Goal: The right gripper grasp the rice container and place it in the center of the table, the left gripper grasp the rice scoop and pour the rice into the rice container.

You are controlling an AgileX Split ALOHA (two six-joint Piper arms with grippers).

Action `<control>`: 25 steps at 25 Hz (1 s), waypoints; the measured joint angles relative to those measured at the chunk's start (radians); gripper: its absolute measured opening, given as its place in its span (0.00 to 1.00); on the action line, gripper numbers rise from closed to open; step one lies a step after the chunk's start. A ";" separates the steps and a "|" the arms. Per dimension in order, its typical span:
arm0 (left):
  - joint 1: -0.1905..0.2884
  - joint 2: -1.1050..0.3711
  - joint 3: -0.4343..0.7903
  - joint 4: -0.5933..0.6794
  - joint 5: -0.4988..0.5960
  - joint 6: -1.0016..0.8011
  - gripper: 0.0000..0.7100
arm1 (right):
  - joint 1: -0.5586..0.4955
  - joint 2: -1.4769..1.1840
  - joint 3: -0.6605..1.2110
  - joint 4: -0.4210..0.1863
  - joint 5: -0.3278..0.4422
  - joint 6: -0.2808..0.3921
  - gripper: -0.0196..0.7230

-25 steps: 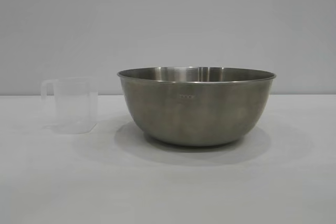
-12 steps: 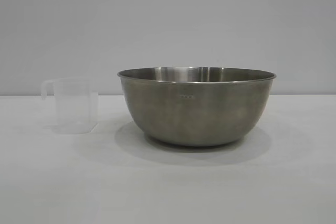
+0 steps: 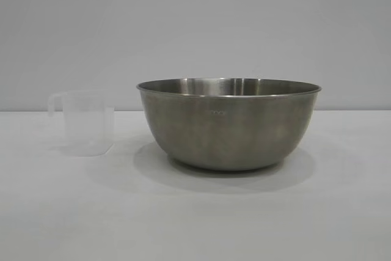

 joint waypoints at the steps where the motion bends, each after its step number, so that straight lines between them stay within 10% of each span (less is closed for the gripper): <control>1: 0.000 0.000 0.000 0.000 -0.002 0.000 0.71 | 0.000 0.000 0.000 0.000 0.000 0.000 0.74; 14: 0.017 0.000 0.000 -0.003 -0.004 -0.002 0.71 | 0.000 0.000 0.000 0.000 0.000 0.000 0.74; 25: 0.375 0.000 0.000 -0.003 -0.004 -0.002 0.71 | 0.000 0.000 0.000 0.000 0.000 0.000 0.74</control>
